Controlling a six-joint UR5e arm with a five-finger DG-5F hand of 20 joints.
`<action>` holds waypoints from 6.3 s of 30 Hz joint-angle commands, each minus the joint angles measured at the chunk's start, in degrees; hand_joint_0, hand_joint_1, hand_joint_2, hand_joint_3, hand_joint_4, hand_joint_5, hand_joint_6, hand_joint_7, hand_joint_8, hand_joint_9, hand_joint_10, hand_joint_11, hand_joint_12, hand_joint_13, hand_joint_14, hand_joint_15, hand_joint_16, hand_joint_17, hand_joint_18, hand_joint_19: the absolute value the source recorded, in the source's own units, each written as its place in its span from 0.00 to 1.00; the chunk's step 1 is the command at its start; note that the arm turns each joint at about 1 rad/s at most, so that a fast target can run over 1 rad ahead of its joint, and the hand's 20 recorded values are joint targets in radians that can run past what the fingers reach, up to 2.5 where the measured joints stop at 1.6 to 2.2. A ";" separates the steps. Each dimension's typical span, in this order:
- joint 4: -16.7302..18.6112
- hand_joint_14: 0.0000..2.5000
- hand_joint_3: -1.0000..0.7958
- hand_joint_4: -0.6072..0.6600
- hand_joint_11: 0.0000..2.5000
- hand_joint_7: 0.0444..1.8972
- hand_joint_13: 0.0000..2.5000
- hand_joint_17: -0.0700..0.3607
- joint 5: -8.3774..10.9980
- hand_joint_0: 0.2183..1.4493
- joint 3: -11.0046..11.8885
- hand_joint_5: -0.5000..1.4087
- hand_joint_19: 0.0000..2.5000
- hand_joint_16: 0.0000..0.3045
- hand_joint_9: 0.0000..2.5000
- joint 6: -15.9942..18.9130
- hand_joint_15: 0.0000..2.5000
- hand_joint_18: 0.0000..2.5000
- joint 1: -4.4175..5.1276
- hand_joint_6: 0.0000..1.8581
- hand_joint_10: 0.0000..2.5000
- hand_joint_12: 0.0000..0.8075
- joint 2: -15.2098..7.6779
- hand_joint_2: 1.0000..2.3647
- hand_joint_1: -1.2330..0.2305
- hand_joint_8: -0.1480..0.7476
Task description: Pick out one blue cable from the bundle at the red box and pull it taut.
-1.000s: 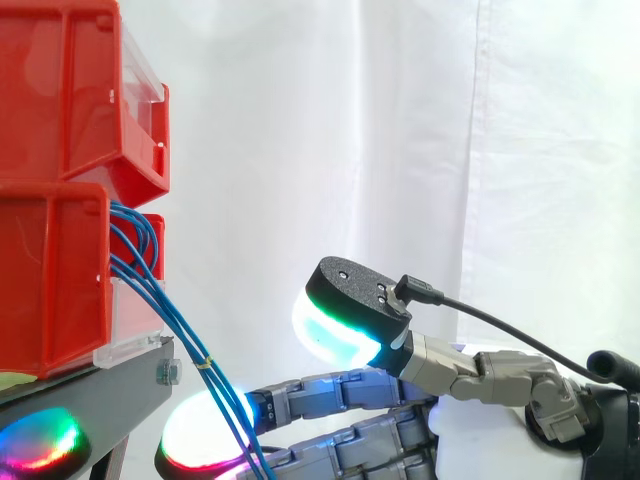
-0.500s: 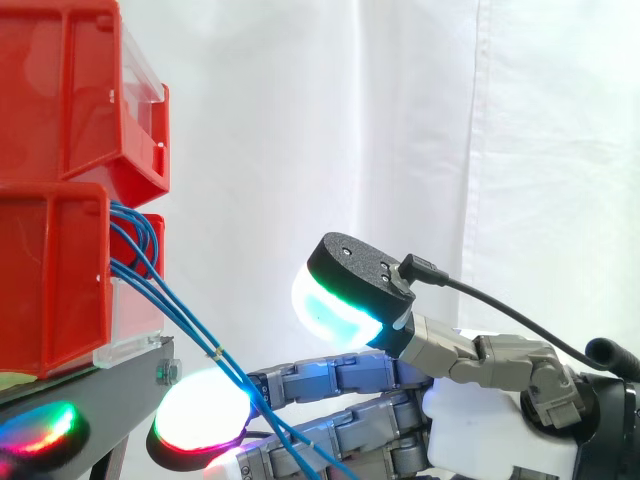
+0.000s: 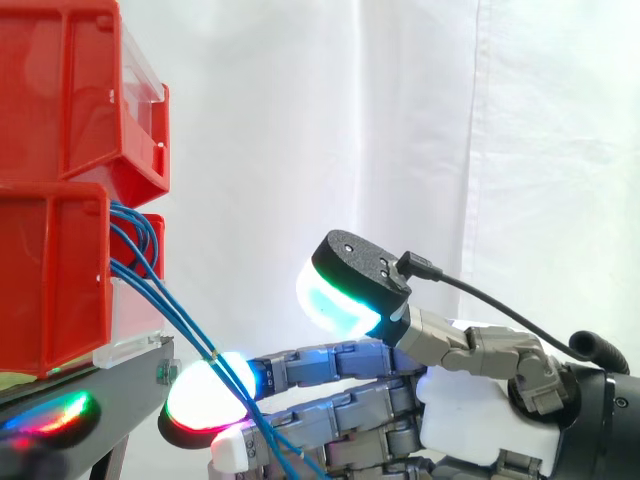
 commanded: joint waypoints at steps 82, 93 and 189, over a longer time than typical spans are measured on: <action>8.25 0.01 0.29 0.67 0.13 0.64 0.31 0.52 -6.59 0.32 2.83 0.20 0.25 0.22 0.40 1.70 0.15 0.24 0.82 0.31 0.01 0.58 -4.40 0.00 0.37 0.56; 8.33 0.01 0.42 0.63 0.17 0.45 0.33 0.51 -6.59 0.35 3.18 0.17 0.26 0.22 0.40 2.22 0.18 0.26 0.64 0.46 0.01 0.57 -4.31 0.01 0.36 0.55; -13.02 0.01 0.28 0.32 0.26 0.69 0.44 0.47 -13.53 0.55 3.54 0.21 0.33 0.19 0.56 7.67 0.25 0.34 -0.50 0.51 0.01 0.54 3.51 0.00 0.21 0.55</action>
